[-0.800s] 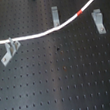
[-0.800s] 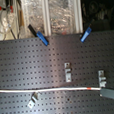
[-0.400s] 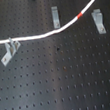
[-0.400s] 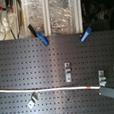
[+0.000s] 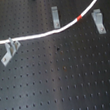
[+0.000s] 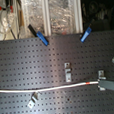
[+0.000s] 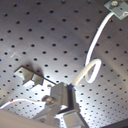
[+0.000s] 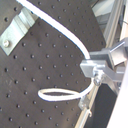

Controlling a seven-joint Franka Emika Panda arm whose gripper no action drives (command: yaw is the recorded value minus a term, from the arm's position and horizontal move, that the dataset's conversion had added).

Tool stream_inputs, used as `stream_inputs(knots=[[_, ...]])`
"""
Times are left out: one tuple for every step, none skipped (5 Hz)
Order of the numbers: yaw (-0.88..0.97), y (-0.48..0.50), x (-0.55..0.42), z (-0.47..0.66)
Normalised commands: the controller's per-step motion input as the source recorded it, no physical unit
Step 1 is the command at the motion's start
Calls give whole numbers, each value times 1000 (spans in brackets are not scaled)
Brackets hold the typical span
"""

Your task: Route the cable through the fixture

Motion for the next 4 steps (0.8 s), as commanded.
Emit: stream_inputs(knots=[[-83,6,-276,847],[171,77,-107,2],[0,2,-31,0],[163,-76,-804,40]])
